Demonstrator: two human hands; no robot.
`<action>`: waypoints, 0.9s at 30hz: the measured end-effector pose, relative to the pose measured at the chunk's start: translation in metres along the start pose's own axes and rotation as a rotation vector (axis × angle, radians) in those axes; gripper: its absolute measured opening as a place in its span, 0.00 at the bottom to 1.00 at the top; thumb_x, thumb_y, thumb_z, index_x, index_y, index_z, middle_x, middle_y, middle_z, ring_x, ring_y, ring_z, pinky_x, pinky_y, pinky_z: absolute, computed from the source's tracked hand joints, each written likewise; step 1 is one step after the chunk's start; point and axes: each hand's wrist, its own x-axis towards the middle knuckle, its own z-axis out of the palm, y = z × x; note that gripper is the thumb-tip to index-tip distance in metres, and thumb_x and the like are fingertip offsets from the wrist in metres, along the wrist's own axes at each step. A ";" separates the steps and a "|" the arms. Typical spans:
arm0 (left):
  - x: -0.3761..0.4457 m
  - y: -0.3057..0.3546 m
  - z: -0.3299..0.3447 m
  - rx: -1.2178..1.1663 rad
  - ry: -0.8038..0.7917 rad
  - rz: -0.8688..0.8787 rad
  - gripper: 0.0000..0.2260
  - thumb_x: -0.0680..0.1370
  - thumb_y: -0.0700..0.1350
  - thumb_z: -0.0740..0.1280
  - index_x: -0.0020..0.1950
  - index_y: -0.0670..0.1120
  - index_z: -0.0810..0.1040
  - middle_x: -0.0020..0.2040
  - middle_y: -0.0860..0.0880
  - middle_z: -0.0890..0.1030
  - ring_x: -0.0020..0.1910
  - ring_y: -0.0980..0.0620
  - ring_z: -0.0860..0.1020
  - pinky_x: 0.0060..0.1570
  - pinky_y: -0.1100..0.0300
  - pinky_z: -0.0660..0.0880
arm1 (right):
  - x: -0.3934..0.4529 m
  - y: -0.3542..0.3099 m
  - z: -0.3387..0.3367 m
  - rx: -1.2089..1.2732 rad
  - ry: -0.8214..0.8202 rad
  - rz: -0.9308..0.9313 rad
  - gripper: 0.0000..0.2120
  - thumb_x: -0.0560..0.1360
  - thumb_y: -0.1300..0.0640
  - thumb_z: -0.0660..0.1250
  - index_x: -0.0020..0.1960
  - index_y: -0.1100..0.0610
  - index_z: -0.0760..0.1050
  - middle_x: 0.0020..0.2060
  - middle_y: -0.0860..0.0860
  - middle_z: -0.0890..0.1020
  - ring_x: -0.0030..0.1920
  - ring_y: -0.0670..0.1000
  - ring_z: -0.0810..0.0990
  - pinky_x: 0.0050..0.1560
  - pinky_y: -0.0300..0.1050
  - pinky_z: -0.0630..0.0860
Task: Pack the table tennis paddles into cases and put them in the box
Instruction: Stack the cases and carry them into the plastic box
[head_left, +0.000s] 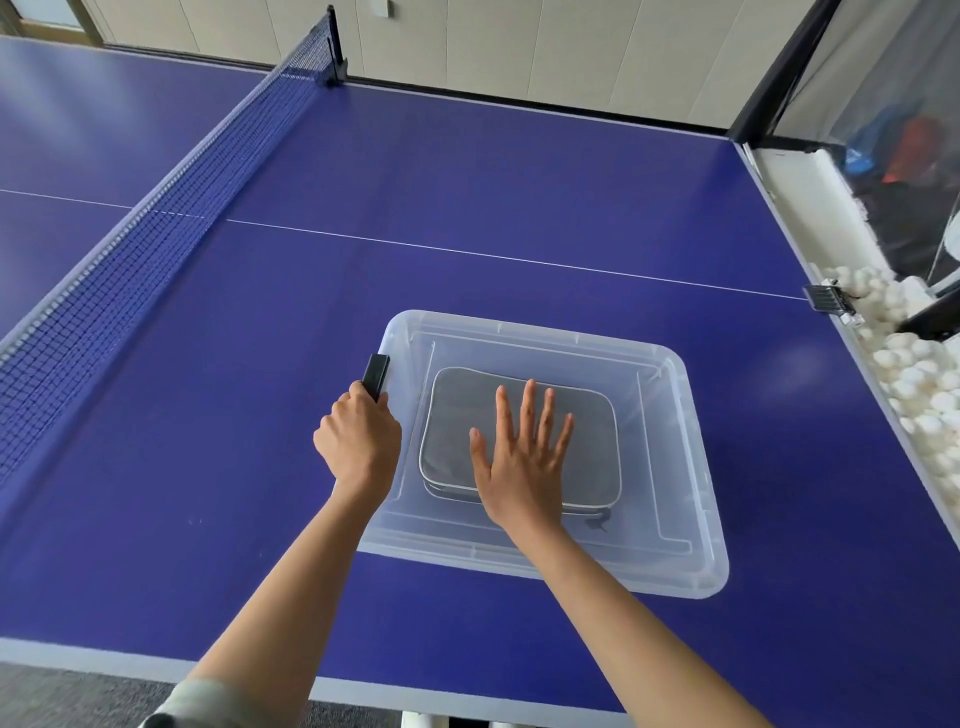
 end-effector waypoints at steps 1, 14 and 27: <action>-0.002 0.000 0.000 -0.002 -0.001 0.009 0.11 0.81 0.46 0.57 0.51 0.38 0.72 0.44 0.41 0.80 0.35 0.41 0.74 0.35 0.54 0.66 | 0.000 0.001 0.000 0.000 -0.004 0.000 0.33 0.77 0.37 0.37 0.77 0.52 0.49 0.77 0.57 0.47 0.76 0.60 0.42 0.73 0.63 0.39; -0.057 0.086 0.049 0.066 -0.171 0.745 0.28 0.76 0.60 0.44 0.75 0.55 0.60 0.77 0.43 0.56 0.76 0.37 0.49 0.70 0.36 0.43 | 0.015 0.081 -0.052 0.426 -0.008 -0.049 0.17 0.77 0.61 0.60 0.66 0.59 0.73 0.70 0.55 0.70 0.70 0.55 0.68 0.70 0.48 0.63; -0.062 0.090 0.063 0.192 -0.156 0.694 0.28 0.75 0.66 0.37 0.75 0.63 0.47 0.78 0.46 0.42 0.76 0.41 0.38 0.71 0.38 0.36 | 0.014 0.187 -0.072 0.871 -0.147 0.820 0.25 0.73 0.41 0.66 0.58 0.60 0.74 0.54 0.54 0.79 0.55 0.56 0.76 0.50 0.48 0.72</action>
